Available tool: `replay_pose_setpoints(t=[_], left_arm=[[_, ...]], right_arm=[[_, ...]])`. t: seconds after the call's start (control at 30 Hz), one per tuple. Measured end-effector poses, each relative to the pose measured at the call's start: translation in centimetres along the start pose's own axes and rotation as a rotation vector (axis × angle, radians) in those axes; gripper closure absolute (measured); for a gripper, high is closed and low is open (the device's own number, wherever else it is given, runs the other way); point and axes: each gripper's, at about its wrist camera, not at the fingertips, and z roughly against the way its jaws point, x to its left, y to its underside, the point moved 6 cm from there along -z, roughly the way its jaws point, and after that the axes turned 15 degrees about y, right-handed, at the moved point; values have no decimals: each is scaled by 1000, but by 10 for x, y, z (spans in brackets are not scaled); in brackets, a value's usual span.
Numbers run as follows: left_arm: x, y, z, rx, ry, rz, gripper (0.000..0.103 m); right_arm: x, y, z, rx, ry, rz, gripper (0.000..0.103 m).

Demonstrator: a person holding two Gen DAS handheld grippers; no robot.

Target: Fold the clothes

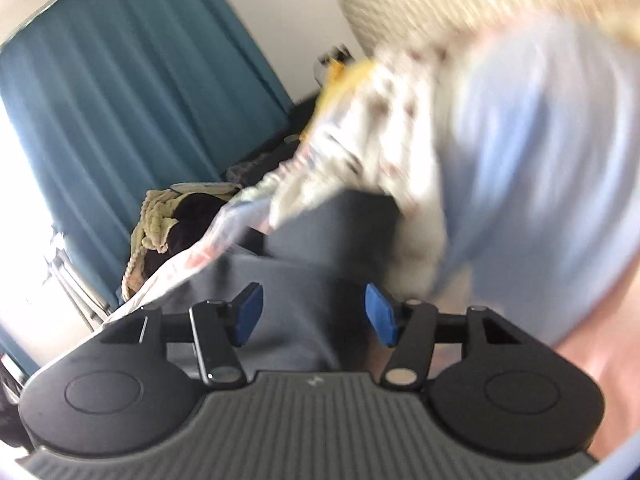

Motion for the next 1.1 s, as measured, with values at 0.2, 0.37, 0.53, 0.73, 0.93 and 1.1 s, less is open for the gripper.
replay_pose_setpoints(t=[0.2, 0.37, 0.53, 0.73, 0.93, 1.1], left_arm=[[-10, -32, 87, -110, -88, -172, 4], [6, -56, 167, -162, -227, -249, 1], [30, -78, 263, -241, -379, -274, 0], [58, -95, 373, -327, -537, -225, 0], [84, -74, 446, -400, -616, -107, 0], [107, -44, 464, -363, -681, -55, 0]], right_arm=[[71, -31, 56, -99, -126, 127, 43], [153, -48, 107, -121, -246, 188, 41], [237, -40, 160, -117, -384, 245, 36], [331, 8, 210, -95, -501, 387, 23], [396, 63, 245, -81, -616, 489, 17], [418, 101, 262, -77, -679, 560, 17]])
